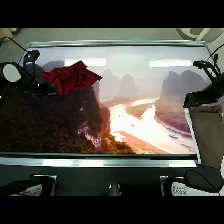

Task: Fold the shirts.

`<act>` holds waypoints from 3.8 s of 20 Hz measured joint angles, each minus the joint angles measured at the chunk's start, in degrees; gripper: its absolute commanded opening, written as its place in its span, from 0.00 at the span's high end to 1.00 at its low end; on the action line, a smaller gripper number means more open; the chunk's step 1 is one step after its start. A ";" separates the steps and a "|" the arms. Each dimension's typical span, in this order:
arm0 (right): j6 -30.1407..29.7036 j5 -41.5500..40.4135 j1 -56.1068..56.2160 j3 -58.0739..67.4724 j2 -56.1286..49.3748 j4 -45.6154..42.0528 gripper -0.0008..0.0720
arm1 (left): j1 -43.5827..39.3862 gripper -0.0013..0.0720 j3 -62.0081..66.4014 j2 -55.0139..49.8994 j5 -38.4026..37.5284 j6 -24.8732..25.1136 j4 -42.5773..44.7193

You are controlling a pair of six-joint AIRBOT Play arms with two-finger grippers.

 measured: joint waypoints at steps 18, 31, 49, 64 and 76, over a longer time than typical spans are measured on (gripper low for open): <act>-0.50 -5.05 0.00 0.00 0.00 -0.17 0.07 | 0.00 0.37 -0.15 -0.07 6.69 -0.52 -0.13; -0.39 -20.09 0.00 0.00 -0.02 1.99 0.07 | 2.49 0.20 5.49 -9.51 28.79 -1.07 -1.62; -7.74 -15.80 2.86 0.48 1.31 10.05 0.07 | 8.00 0.95 31.87 -39.56 15.26 2.40 -8.68; -4.57 -26.36 2.86 4.94 32.85 2.29 0.07 | -30.23 0.95 16.74 11.72 16.81 4.46 -8.79; -3.34 -8.52 2.86 1.40 28.20 3.65 0.07 | -41.64 0.03 -1.20 -2.64 16.79 -4.79 -10.86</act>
